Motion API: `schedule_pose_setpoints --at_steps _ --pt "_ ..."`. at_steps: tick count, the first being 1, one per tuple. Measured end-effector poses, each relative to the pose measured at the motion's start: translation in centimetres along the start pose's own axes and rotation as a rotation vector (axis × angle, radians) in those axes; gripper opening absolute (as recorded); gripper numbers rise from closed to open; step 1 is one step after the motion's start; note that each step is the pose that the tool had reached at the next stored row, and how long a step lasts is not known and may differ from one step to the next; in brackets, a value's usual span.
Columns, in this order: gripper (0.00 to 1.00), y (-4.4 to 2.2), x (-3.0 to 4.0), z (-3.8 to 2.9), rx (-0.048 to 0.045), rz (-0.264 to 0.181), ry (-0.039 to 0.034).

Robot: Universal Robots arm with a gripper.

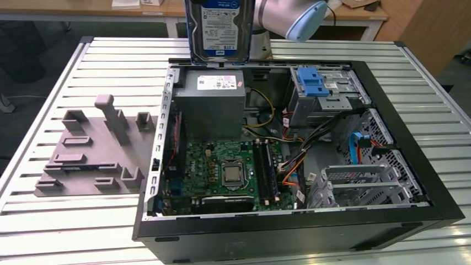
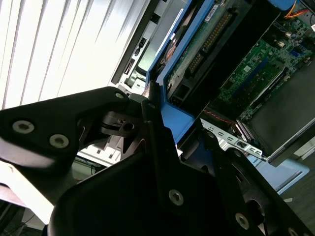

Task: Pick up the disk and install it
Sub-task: 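Pick up the disk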

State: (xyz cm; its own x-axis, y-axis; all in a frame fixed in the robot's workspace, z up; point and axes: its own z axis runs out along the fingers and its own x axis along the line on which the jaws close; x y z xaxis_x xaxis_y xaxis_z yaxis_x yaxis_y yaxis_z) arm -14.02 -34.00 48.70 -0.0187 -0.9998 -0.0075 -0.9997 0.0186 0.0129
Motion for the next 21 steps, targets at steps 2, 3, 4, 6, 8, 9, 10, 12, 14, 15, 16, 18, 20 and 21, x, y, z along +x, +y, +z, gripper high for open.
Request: schedule_pose_setpoints --at_steps 2,3,4,6,8,9,10,12,14,15,16,18,20,21 --pt "0.36 0.0 0.08 0.0 0.0 0.0 0.0" --pt "0.36 0.0 0.13 0.0 0.0 0.0 0.0" --pt "0.36 0.0 0.17 0.0 0.0 0.0 -0.0001" --pt "0.36 -0.01 0.21 0.0 0.0001 0.0 -0.0001" --pt "0.36 -0.07 0.22 0.0 -0.0001 0.0 0.0001" --pt "0.36 -0.16 0.22 -0.01 -0.0001 0.0 0.0001" --pt "0.36 -0.28 0.22 0.0 0.0 0.0 0.0" --pt "0.36 -0.51 0.22 -0.01 0.0 0.0 0.0" --pt "0.36 -0.71 0.22 -0.01 0.0 0.0 0.0001" --pt "0.36 -0.79 0.22 -0.02 -0.0001 0.0 0.0001" --pt "0.36 -0.86 0.22 -0.02 -0.0001 0.0 0.0001" --pt "0.36 -1.0 0.21 -0.01 0.0 0.0 0.0" --pt "0.36 -1.14 0.21 -0.02 0.0 0.0 0.0" --pt "0.36 -1.36 0.21 -0.02 0.0 0.0 0.0"
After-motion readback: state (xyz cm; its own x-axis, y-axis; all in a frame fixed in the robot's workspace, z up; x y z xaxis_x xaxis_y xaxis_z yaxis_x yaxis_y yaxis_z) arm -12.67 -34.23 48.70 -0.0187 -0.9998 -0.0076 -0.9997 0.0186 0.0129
